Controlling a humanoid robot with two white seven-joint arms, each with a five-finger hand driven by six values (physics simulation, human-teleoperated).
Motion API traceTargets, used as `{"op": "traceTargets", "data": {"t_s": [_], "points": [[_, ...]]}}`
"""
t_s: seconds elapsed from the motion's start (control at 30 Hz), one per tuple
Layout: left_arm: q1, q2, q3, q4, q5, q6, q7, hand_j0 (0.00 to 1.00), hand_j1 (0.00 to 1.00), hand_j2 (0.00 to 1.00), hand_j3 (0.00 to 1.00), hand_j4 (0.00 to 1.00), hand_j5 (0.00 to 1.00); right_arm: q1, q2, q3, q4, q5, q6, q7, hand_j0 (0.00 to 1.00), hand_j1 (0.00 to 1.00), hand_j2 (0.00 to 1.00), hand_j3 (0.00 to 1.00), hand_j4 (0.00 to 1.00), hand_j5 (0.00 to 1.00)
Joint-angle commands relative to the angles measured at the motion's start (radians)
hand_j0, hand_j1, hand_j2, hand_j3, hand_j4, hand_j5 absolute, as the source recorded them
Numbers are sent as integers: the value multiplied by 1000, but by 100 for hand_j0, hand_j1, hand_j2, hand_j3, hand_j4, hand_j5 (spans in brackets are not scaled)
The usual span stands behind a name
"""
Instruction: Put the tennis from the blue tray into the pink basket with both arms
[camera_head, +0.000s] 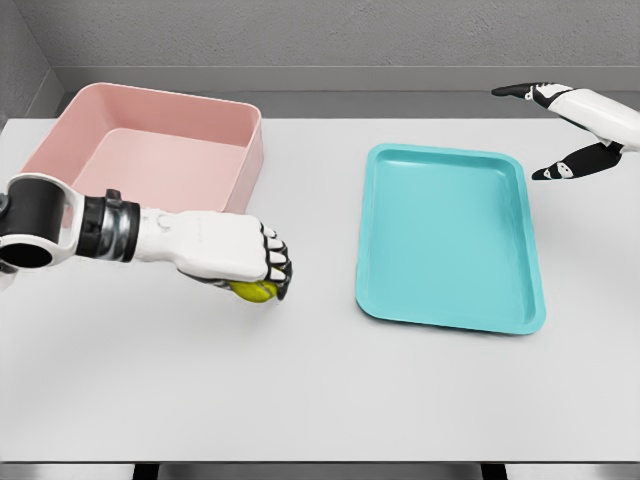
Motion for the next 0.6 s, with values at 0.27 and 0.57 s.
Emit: {"op": "traceTargets", "data": {"t_s": [0.27,0.57], "points": [[-26,18,301,323,86,2,-7,47,47,47,47,47,47,8,-3,1,-4,-8,3,0,100,100,100,100,100,100],[-23,-87,309,561,-33,2,-9,87,87,87,87,87,87,-2,-4,2,-4,-8,3,0,100,100,100,100,100,100]]}}
